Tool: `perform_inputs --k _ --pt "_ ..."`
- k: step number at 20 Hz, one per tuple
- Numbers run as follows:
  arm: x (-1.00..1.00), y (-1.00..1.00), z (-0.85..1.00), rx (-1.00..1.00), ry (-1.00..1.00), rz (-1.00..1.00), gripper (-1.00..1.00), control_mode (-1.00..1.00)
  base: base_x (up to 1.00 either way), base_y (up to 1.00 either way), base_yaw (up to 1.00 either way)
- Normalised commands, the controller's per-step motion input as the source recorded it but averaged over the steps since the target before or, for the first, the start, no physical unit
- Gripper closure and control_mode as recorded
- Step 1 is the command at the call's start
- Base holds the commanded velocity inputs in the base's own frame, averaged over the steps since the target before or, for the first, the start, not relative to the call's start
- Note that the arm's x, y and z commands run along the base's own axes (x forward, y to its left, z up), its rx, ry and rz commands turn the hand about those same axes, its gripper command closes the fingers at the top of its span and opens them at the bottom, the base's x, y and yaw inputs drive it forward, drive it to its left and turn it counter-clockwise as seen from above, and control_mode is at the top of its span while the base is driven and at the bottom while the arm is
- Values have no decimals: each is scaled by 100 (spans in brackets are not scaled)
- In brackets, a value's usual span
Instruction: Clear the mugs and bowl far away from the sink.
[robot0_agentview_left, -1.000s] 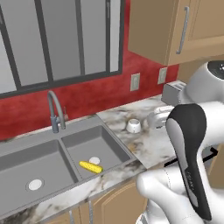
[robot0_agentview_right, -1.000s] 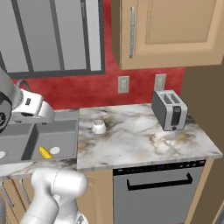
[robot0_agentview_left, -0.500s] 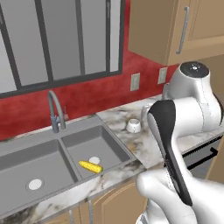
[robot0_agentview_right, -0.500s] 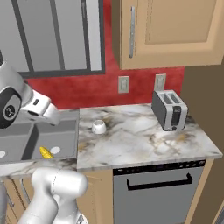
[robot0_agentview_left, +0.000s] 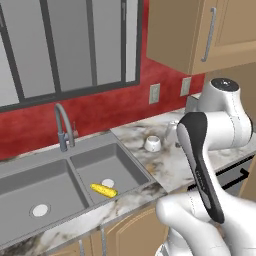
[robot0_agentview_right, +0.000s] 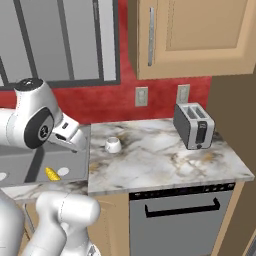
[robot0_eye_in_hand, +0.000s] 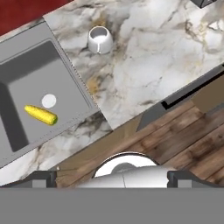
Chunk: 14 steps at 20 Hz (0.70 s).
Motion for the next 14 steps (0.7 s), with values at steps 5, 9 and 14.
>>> perform_inputs --k 5,9,14 --pt "39 -6 -38 3 10 0 -100 -100 0 0 0" --pt "39 0 -32 0 8 0 -100 -100 0 0 0" --pt "35 -1 -34 1 5 0 -100 -100 0 0 0"
